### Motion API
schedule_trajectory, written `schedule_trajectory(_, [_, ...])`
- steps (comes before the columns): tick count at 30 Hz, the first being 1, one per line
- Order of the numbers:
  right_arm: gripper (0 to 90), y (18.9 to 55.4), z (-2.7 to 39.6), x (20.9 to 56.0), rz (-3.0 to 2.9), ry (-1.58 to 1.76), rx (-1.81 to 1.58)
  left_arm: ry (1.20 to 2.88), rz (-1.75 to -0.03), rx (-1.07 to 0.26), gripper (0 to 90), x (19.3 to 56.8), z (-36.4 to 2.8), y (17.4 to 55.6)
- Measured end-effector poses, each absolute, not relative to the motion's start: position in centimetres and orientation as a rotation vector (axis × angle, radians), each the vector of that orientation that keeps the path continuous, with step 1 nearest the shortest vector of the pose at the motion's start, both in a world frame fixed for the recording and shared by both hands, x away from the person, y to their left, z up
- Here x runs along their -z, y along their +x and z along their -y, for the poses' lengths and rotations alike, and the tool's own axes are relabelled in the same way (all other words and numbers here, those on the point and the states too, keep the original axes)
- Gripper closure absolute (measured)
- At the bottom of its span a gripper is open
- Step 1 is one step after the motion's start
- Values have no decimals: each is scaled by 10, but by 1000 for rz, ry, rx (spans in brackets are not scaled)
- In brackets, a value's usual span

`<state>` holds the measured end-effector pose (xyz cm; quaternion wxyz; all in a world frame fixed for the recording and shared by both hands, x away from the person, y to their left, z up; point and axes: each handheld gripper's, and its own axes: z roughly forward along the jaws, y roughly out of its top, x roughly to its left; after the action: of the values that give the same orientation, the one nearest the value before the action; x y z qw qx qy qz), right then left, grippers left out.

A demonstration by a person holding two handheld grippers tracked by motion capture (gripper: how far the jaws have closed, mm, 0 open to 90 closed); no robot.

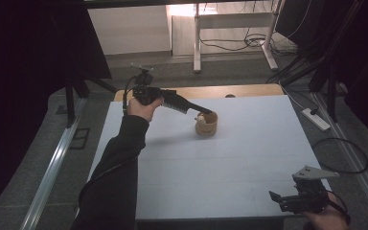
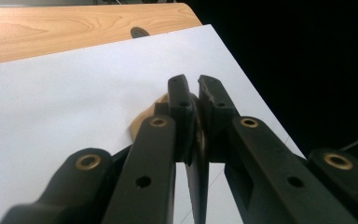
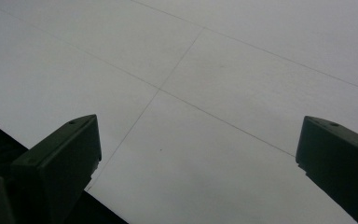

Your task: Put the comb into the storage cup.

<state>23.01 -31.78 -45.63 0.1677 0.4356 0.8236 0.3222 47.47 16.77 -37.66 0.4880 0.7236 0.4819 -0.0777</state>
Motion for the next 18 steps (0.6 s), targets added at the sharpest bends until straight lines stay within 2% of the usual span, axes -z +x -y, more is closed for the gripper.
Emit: schedule_trajectory(18, [9,230,317,456,-2350,1237,-911,1797,-1187,223,834,391,-155,482])
